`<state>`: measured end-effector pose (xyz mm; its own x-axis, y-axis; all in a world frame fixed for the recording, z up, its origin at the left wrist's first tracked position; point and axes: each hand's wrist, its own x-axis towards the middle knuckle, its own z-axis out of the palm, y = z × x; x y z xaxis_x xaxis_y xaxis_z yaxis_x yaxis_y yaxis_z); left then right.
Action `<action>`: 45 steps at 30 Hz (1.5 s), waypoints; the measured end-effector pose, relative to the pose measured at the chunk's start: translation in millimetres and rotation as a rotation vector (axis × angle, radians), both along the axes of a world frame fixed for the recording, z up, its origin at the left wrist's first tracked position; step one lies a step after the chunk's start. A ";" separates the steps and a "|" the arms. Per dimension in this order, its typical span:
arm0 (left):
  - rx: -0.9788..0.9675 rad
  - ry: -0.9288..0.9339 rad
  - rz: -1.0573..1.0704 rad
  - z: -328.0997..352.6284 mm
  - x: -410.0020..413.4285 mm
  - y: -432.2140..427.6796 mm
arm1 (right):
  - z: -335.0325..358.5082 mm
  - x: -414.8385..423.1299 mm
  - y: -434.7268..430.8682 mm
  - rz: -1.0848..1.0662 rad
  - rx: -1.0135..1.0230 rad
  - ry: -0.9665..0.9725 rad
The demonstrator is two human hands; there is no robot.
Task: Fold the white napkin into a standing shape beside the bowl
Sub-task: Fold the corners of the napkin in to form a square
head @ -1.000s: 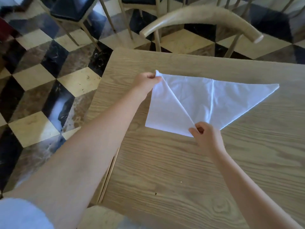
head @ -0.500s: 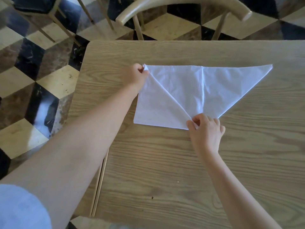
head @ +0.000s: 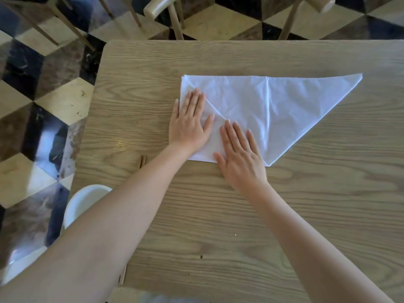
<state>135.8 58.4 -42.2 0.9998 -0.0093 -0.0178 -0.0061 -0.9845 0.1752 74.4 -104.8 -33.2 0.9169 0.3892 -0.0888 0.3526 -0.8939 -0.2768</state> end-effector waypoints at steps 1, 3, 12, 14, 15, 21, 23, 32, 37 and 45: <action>0.003 0.006 0.008 -1.4 1.7 3.1 | -0.3 -3.3 -7.4 -0.006 -0.001 -0.005; 0.021 0.013 0.009 -2.3 2.6 6.8 | 0.2 -11.1 -22.7 -0.016 -0.009 -0.012; 0.161 0.178 0.127 20.1 12.9 -4.3 | 17.4 -39.3 -78.9 -0.084 -0.028 0.086; 0.106 0.125 0.105 22.5 3.5 -41.6 | 23.1 -33.4 -79.8 -0.165 0.050 0.082; 0.048 0.067 0.063 21.4 -6.6 -64.1 | 26.0 -27.7 -79.0 -0.199 0.076 0.056; 0.044 0.111 0.132 2.2 -48.0 -118.2 | 20.5 33.3 -60.2 0.028 0.104 0.102; 0.048 0.101 0.149 1.3 -45.5 -118.4 | 10.7 48.1 -64.0 0.096 0.049 0.089; 0.057 0.034 0.145 -0.6 -46.3 -118.7 | -1.6 124.5 -156.3 -0.127 -0.067 -0.002; 0.073 0.040 0.147 0.8 -46.9 -118.5 | 5.3 157.9 -191.0 -0.209 -0.126 0.069; 0.089 0.040 0.134 2.0 -47.5 -118.6 | 12.0 52.5 -93.1 0.174 -0.024 -0.011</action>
<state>88.3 -60.2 -40.2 0.9904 0.1275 -0.0526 0.1316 -0.9876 0.0851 126.9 -197.9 -21.2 0.8370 0.5397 -0.0901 0.5051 -0.8255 -0.2518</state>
